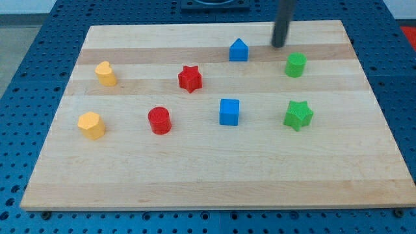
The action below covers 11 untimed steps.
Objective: Push the green circle to left
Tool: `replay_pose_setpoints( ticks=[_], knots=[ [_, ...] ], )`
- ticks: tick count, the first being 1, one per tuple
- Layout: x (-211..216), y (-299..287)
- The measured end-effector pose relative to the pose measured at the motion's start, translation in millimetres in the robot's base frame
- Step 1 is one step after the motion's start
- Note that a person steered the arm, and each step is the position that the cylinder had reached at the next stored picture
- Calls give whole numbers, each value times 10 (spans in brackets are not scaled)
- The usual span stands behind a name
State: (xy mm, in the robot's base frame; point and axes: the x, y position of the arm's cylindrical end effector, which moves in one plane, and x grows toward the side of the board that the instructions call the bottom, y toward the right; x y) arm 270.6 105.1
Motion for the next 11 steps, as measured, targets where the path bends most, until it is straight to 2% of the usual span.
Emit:
replay_pose_setpoints(
  ticks=[2,3,4,5,6,7,8,10,11],
  knots=[
    [161,-914],
    [161,-1080],
    [117,-347],
    [36,882],
    [210,1776],
    [753,1809],
    [1078,1389],
    [759,235],
    [825,257]
  ],
)
